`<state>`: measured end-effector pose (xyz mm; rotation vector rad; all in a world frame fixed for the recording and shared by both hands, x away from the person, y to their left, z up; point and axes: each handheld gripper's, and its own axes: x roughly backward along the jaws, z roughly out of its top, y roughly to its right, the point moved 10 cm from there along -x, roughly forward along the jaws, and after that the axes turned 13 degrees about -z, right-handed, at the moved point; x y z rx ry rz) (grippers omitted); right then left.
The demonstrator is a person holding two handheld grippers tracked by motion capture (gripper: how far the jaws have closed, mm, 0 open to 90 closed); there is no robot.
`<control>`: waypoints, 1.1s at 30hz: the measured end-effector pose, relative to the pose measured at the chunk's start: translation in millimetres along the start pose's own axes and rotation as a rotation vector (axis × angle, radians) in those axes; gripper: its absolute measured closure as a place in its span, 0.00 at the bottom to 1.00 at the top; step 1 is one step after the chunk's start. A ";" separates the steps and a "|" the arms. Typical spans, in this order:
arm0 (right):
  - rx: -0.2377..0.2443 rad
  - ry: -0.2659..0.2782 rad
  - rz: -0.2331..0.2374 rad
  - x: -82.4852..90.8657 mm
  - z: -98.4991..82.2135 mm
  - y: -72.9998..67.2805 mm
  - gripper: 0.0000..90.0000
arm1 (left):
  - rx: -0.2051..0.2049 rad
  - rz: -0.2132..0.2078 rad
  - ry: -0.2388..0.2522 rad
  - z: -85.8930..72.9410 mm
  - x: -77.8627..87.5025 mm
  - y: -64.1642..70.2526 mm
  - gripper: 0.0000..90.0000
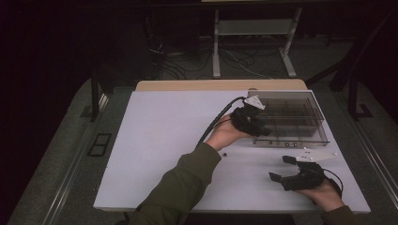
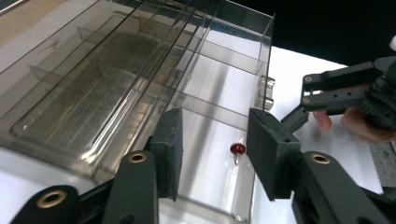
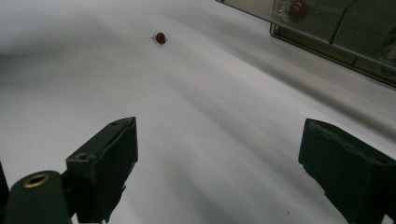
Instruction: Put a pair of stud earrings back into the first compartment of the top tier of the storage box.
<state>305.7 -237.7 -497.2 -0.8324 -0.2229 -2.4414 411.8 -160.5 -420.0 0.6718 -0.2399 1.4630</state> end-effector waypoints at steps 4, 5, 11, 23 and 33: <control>0.003 -0.001 -0.002 -0.2 -0.5 0.3 0.12 | 0.004 0.022 0.024 -4.9 13.8 1.1 0.53; 0.003 -0.001 -0.003 -0.3 -0.6 0.4 0.12 | 0.005 0.030 0.028 -6.4 17.7 1.1 0.53; 0.003 -0.004 0.000 -0.7 -0.9 -0.3 0.12 | 0.009 0.067 0.048 -18.1 42.1 0.7 0.46; 0.005 -0.007 0.001 -1.4 -2.1 0.3 0.12 | 0.025 0.129 0.070 -51.9 74.5 0.8 0.38; 0.005 -0.008 -0.001 -1.5 -2.4 0.6 0.12 | 0.052 0.169 0.090 -88.7 80.8 0.9 0.38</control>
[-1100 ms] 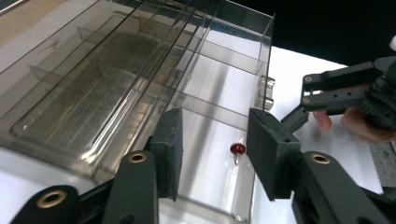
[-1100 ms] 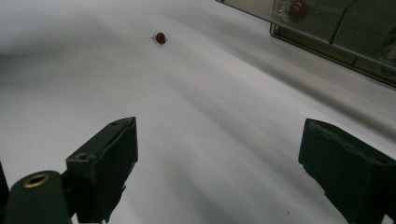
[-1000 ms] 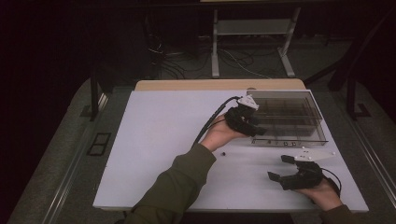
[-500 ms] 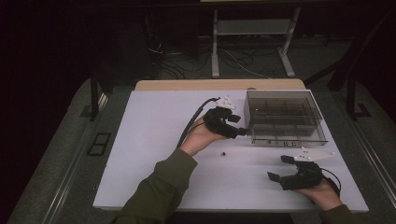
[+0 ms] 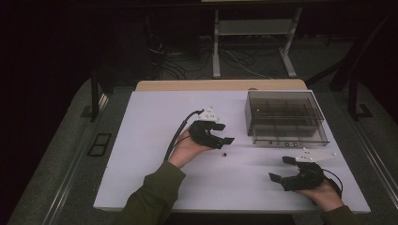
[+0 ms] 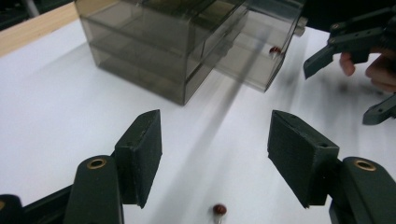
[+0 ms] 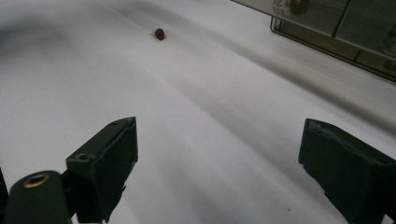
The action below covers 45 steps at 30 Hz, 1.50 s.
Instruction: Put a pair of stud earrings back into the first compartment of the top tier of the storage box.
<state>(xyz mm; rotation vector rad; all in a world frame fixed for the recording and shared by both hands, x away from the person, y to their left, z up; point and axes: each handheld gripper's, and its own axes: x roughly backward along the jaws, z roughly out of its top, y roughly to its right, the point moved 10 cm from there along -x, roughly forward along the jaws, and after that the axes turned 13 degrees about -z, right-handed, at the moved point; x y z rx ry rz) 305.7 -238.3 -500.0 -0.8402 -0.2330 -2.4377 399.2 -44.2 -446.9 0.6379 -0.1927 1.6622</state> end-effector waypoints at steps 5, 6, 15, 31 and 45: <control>0.001 0.007 -0.001 1.7 0.9 0.4 0.12 | 0.007 0.012 -0.005 -19.0 -2.0 0.8 0.41; 0.001 0.007 -0.001 1.7 0.9 0.4 0.12 | 0.012 0.009 -0.005 -21.7 -3.1 0.3 0.41; 0.002 0.005 0.004 2.2 0.4 -1.1 0.12 | 0.010 -0.005 -0.075 -39.4 -19.5 -0.3 0.51; 0.003 0.004 0.003 1.7 0.1 -1.1 0.12 | 0.024 -0.032 -0.151 -56.3 -31.8 0.1 0.68; 0.001 0.004 0.006 1.3 0.4 -1.0 0.12 | 0.024 -0.042 -0.181 -62.9 -39.0 -0.4 0.82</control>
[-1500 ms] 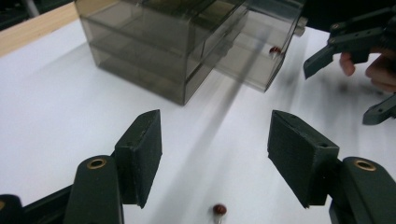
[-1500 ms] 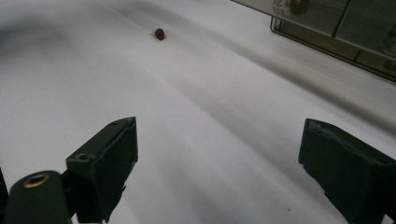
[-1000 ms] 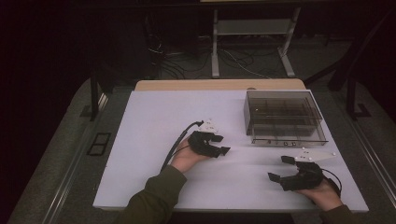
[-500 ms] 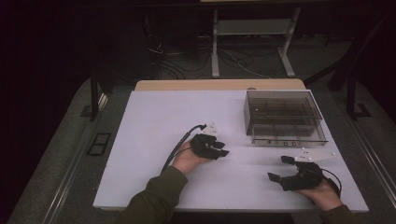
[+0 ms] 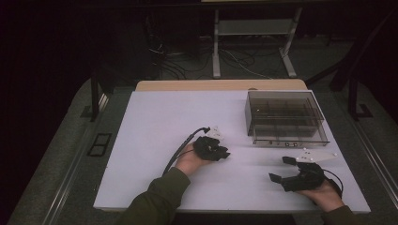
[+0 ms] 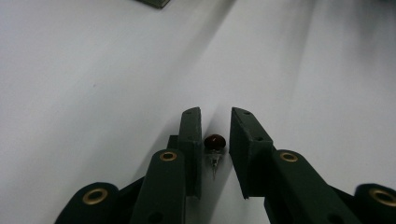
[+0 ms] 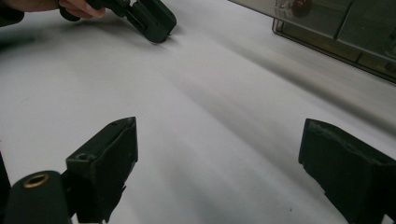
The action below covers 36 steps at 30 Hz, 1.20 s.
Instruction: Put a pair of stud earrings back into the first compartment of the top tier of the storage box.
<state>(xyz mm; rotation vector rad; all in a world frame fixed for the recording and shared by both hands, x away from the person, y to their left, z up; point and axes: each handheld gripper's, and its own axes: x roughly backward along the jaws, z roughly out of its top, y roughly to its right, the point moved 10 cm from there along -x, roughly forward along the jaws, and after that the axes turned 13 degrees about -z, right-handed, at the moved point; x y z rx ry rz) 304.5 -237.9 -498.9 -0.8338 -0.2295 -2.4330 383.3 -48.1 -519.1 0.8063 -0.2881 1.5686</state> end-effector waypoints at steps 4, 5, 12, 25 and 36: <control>-0.001 0.000 -0.001 0.1 0.0 0.2 0.12 | 0.006 -0.002 0.000 -0.5 0.1 -0.1 0.84; -0.002 0.000 -0.001 0.2 0.0 0.2 0.12 | 0.010 -0.002 0.002 -0.7 0.2 -0.3 0.85; 0.000 0.000 -0.001 0.2 0.0 0.1 0.12 | 0.017 -0.003 0.002 -1.0 0.6 -0.5 0.87; 0.000 0.001 -0.002 0.5 0.2 0.4 0.12 | 0.039 -0.005 0.037 4.1 7.6 -1.2 0.87; 0.001 0.002 -0.002 0.9 0.5 0.0 0.12 | 0.034 -0.024 0.087 15.9 21.6 3.7 0.87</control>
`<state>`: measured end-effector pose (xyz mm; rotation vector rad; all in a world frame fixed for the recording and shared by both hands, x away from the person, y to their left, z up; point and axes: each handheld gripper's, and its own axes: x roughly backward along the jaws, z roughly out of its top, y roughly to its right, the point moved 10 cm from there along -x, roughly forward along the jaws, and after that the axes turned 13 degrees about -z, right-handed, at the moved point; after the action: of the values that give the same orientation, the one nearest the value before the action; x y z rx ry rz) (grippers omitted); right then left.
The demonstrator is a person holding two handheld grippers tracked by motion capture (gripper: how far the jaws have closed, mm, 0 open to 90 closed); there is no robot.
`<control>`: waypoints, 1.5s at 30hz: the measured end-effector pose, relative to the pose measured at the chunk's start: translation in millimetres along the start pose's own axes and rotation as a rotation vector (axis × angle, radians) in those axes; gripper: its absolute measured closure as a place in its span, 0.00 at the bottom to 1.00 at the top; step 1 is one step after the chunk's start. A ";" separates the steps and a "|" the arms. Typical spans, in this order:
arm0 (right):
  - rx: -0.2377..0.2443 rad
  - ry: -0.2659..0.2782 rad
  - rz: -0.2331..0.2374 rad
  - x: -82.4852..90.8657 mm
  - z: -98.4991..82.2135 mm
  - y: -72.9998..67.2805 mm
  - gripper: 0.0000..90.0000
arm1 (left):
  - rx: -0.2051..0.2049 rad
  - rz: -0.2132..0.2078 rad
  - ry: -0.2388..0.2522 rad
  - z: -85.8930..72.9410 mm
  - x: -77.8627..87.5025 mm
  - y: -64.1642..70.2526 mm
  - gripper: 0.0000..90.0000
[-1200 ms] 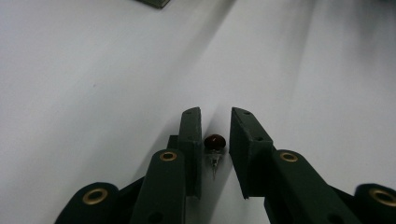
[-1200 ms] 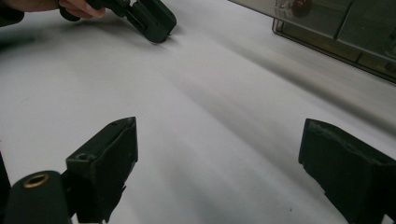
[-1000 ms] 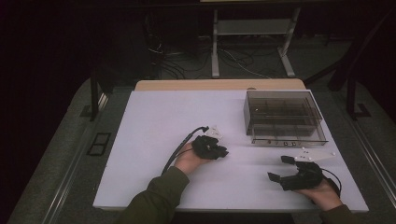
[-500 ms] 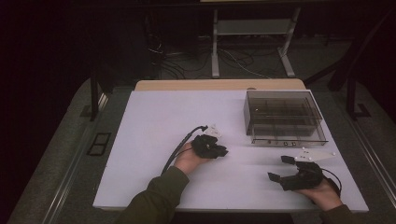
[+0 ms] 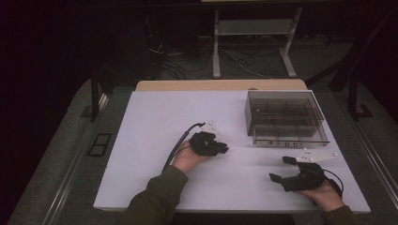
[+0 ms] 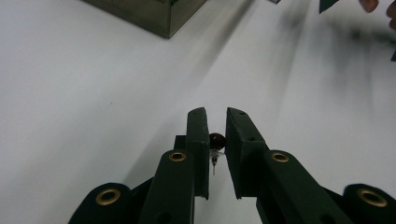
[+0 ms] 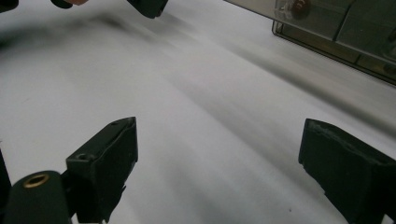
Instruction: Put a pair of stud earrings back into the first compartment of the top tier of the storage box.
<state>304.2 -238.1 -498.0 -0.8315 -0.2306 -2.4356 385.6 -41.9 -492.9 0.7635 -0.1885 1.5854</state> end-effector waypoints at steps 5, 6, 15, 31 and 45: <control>0.000 0.000 0.002 -0.3 -0.1 -0.1 0.12 | -0.006 -0.009 0.008 5.5 4.5 2.8 0.87; 0.000 0.000 0.002 -0.4 -0.1 0.0 0.12 | -0.011 -0.009 0.001 6.1 6.1 2.7 0.87; 0.001 0.000 0.005 -1.3 0.2 -1.5 0.12 | -0.016 -0.031 0.016 17.8 11.9 9.9 0.87; -0.010 -0.001 0.004 -1.0 -0.4 0.8 0.12 | -0.054 -0.068 0.045 49.0 14.6 22.4 0.87; -0.009 -0.001 0.004 -1.8 -0.4 0.3 0.12 | -0.100 -0.088 0.060 80.5 10.1 29.3 0.87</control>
<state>305.3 -237.7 -499.4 -0.8361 -0.2177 -2.4345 387.4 -82.2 -416.6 0.6380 -0.1867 1.5015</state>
